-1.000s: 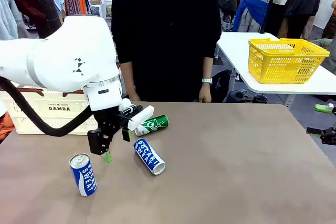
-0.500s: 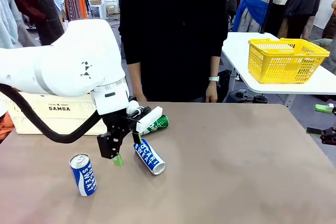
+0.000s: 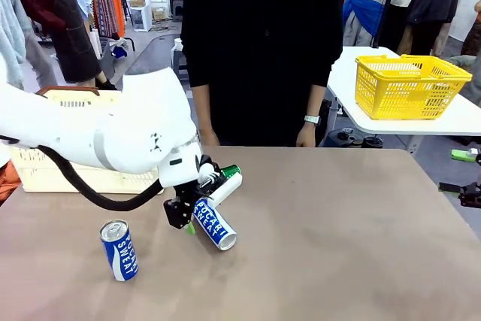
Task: Place the drinks into the Shopping basket.
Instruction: Pick up one drink and place it into the Shopping basket.
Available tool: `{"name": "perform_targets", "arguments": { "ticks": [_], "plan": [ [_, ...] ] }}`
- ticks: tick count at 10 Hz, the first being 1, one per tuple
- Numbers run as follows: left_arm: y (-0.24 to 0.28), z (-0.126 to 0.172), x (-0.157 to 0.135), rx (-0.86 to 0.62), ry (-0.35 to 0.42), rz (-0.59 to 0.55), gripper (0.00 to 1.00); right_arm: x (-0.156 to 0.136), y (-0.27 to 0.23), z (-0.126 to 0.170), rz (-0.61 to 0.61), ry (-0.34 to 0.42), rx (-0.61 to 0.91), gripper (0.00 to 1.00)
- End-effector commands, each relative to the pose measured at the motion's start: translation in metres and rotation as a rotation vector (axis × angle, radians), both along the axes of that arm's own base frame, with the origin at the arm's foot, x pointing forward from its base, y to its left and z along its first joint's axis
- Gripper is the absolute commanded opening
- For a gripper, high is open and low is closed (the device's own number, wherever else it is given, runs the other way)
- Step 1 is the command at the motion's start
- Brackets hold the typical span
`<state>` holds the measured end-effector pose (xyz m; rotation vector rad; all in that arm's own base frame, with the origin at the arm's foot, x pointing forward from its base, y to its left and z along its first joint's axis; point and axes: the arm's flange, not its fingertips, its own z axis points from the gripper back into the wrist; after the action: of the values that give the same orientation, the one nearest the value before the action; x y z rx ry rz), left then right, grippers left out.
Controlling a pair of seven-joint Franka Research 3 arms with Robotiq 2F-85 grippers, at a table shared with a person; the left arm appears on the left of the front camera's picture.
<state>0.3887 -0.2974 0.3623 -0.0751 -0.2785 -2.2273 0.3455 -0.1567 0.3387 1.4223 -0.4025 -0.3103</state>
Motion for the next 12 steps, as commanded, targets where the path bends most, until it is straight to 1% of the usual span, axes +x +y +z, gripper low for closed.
{"name": "perform_targets", "arguments": {
  "ticks": [1,2,3,4,5,6,7,9,10,11,12],
  "plan": [
    [-0.006,-0.015,0.011,0.044,-0.03,-0.036,1.0,0.0,-0.002,0.005,0.01,0.019,0.0,1.0],
    [-0.012,-0.024,0.012,0.041,-0.038,-0.058,1.0,0.0,-0.002,0.005,0.01,0.019,0.0,1.0],
    [-0.018,-0.034,0.014,0.058,-0.051,-0.051,1.0,0.0,-0.002,0.005,0.01,0.019,0.0,1.0],
    [-0.022,-0.044,0.016,0.049,-0.092,-0.039,1.0,0.0,-0.002,0.005,0.01,0.019,0.0,1.0],
    [-0.026,-0.048,0.018,0.066,-0.098,-0.034,1.0,0.0,-0.002,0.005,0.01,0.019,0.0,1.0],
    [-0.027,-0.053,0.02,0.093,-0.063,-0.052,1.0,0.0,-0.002,0.005,0.01,0.019,0.0,1.0],
    [-0.028,-0.056,0.022,0.11,-0.048,-0.06,1.0,0.0,-0.002,0.005,0.01,0.019,0.0,1.0],
    [-0.029,-0.06,0.023,0.115,-0.051,-0.056,1.0,0.0,-0.002,0.005,0.01,0.019,0.0,1.0],
    [-0.031,-0.061,0.023,0.112,-0.04,-0.047,0.58,0.0,-0.002,0.005,0.01,0.019,0.0,1.0],
    [-0.031,-0.06,0.023,0.115,-0.037,-0.054,0.0,0.0,-0.002,0.005,0.01,0.019,0.0,1.0],
    [-0.031,-0.061,0.024,0.12,-0.038,-0.055,0.0,0.0,-0.002,0.005,0.01,0.019,0.0,1.0]
  ]
}}
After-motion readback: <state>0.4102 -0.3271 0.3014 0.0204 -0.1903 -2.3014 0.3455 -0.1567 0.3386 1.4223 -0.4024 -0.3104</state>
